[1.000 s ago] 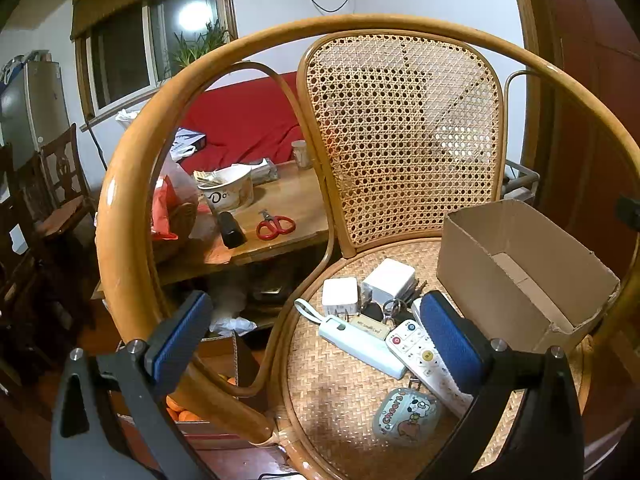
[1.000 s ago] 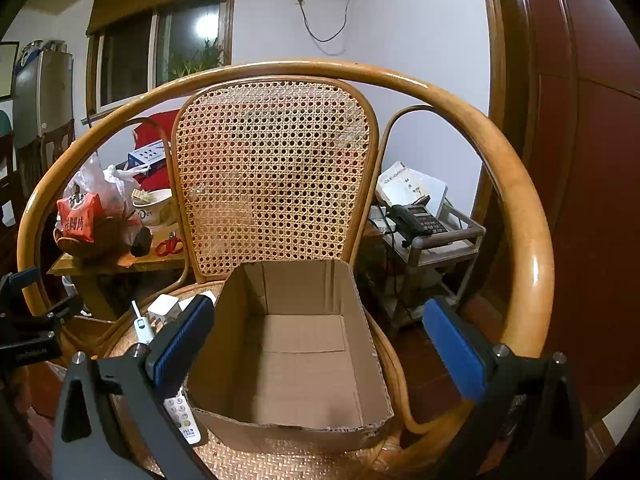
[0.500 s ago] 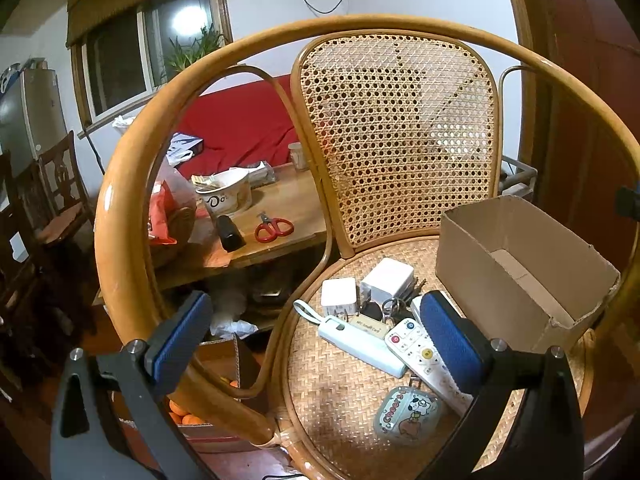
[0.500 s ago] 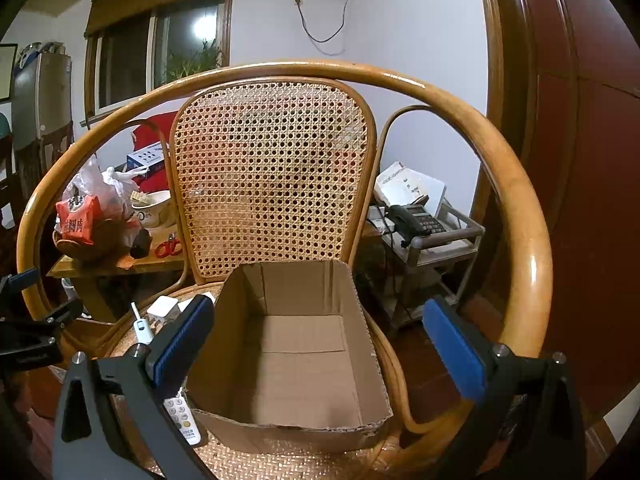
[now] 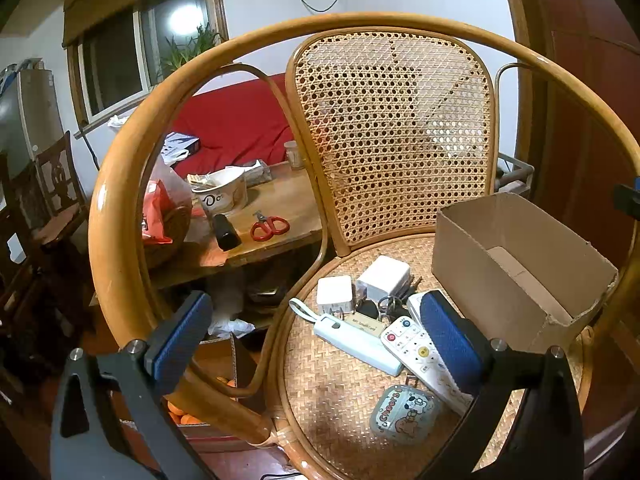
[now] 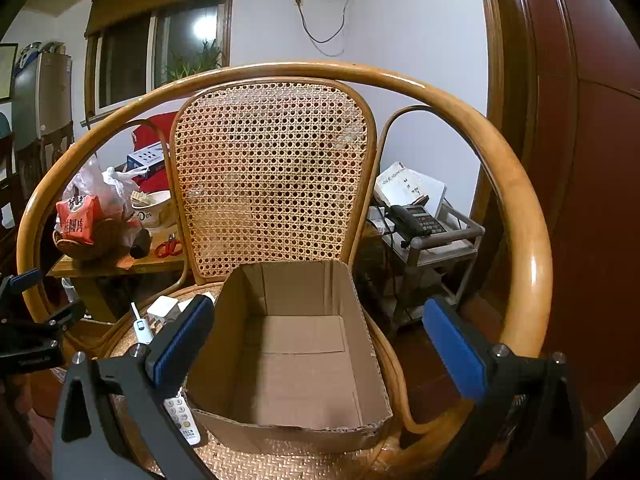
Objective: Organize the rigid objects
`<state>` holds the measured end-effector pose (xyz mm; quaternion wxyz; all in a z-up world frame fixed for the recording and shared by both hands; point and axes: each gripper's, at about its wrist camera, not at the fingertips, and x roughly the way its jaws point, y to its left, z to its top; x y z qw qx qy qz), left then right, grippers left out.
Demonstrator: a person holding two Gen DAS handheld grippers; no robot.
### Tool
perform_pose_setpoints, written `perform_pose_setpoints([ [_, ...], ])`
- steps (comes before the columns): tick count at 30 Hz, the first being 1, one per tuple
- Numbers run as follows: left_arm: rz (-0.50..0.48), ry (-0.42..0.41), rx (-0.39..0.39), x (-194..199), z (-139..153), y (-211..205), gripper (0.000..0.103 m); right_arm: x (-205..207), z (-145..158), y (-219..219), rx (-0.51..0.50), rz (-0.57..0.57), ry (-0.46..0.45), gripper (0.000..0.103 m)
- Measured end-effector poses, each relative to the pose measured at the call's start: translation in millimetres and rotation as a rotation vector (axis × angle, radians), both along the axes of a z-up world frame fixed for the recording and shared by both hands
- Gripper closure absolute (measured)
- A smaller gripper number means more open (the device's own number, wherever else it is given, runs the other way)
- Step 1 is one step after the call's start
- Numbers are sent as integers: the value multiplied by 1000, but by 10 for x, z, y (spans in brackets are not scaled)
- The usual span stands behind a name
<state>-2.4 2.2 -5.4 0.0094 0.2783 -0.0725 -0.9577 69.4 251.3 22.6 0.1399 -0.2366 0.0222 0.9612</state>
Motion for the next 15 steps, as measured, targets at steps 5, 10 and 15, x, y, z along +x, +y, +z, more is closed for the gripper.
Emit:
perform_pose_setpoints([
  [5,1,3,-7,6,-2,10,0,-5,-6,0,0,1,-4,0],
  [10,1,7,-16,8,8,13,0,-5,-11,-1,4,3,-7,0],
  [15,-1,5,-20,13,7,14,0,-2,-12,-9,5,0,-6,0],
])
